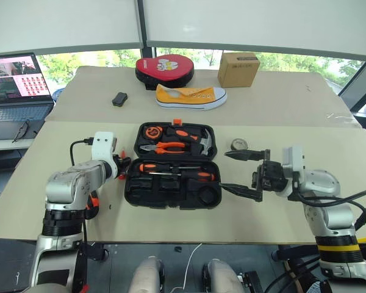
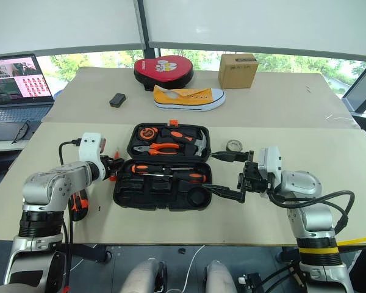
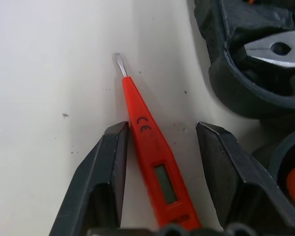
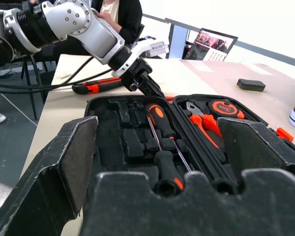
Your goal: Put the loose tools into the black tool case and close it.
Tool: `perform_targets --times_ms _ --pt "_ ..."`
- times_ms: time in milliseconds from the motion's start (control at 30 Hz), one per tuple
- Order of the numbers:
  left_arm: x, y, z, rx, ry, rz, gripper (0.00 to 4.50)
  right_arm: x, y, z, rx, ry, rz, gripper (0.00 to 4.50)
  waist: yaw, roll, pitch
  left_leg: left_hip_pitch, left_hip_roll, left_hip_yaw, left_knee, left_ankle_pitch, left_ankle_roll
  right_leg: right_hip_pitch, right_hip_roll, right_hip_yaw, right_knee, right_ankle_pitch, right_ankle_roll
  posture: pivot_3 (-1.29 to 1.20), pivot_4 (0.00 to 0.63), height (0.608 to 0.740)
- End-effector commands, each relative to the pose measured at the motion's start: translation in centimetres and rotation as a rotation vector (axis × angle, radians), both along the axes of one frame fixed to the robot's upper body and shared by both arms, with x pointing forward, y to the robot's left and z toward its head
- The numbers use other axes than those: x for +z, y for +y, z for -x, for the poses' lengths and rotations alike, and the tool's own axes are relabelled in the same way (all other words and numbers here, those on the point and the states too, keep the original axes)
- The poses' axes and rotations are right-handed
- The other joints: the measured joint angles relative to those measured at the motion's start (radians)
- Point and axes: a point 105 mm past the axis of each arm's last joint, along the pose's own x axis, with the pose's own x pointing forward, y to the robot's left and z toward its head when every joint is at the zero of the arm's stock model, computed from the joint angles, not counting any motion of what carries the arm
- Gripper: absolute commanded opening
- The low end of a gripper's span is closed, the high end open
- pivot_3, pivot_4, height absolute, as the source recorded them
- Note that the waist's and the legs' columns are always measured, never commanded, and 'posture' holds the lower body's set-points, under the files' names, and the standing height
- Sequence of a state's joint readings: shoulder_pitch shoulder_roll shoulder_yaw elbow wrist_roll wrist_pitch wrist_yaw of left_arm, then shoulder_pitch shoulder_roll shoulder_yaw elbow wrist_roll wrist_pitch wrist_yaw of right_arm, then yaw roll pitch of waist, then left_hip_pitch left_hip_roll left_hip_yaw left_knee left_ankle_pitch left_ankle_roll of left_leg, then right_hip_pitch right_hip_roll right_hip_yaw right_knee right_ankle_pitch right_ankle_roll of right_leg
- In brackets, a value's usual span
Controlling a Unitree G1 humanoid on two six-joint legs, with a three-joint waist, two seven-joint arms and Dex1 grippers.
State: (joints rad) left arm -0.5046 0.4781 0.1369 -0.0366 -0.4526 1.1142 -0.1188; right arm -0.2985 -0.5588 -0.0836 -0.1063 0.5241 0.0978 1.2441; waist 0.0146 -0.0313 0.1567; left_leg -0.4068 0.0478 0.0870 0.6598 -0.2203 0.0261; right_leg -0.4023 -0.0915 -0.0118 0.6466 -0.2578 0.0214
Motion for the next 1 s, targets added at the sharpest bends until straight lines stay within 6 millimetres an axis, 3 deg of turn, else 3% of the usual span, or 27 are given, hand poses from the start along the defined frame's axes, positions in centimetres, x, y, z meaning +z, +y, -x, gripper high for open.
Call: perform_targets --times_ms 33,67,300,467,600,767,867,1000 --pt "-2.0 0.3 1.3 0.019 0.079 0.01 0.61 1.3 0.2 0.3 0.016 -0.043 -0.004 4.5 -0.002 0.0 0.0 0.0 0.0 0.0 0.0 0.0 0.0 0.0 0.0 0.0 0.0 0.0 0.0 0.0 0.15 0.74" --pt "-1.9 0.7 1.5 0.028 0.076 0.01 0.4 1.3 0.2 0.3 0.017 -0.043 -0.004 4.5 -0.003 0.0 0.0 0.0 0.0 0.0 0.0 0.0 0.0 0.0 0.0 0.0 0.0 0.0 0.0 0.0 0.15 0.74" --pt "0.6 3.4 2.3 0.08 -0.056 0.004 0.4 0.9 0.1 0.2 0.014 -0.035 0.0 4.5 -0.015 0.0 0.0 0.0 0.001 0.0 -0.001 0.0 0.0 -0.001 0.001 0.001 0.0 0.0 0.0 0.0 0.15 0.74" --pt "5.3 4.3 2.7 -0.079 -0.331 -0.031 0.4 0.7 -0.2 0.5 0.005 -0.027 0.01 4.5 -0.023 -0.001 0.0 -0.002 0.002 0.0 -0.001 0.0 0.0 -0.003 0.001 0.001 0.0 0.0 0.0 0.0 0.15 0.74" --pt "8.2 0.7 5.7 -0.613 -0.496 -0.092 0.4 0.8 -1.1 0.7 -0.014 -0.028 0.027 4.5 -0.017 -0.001 0.001 -0.003 0.002 0.0 -0.001 0.0 0.0 -0.004 -0.001 0.0 -0.001 0.0 -0.001 0.0 0.15 0.74" --pt "7.8 -5.2 8.2 -1.185 -0.349 -0.103 0.4 0.4 -2.3 1.5 -0.052 -0.004 0.062 4.5 0.007 0.0 0.001 -0.004 0.001 0.001 -0.001 -0.001 0.001 -0.003 -0.004 -0.002 -0.004 0.0 -0.001 0.0 0.15 0.74" --pt "6.5 -6.9 7.8 -1.332 -0.279 -0.19 0.4 0.2 -2.3 1.9 -0.062 0.003 0.065 4.5 0.006 0.0 0.001 -0.006 0.001 0.002 0.0 0.0 0.003 -0.003 -0.002 -0.001 -0.005 0.0 0.0 0.0 0.15 0.74" --pt "4.5 -7.9 5.6 -1.386 -0.235 -0.331 0.4 0.1 -2.0 2.4 -0.062 0.007 0.065 4.5 -0.005 0.0 0.001 -0.007 0.001 0.003 0.001 0.0 0.003 -0.003 0.003 -0.001 -0.005 0.0 0.001 0.0 0.15 0.74"
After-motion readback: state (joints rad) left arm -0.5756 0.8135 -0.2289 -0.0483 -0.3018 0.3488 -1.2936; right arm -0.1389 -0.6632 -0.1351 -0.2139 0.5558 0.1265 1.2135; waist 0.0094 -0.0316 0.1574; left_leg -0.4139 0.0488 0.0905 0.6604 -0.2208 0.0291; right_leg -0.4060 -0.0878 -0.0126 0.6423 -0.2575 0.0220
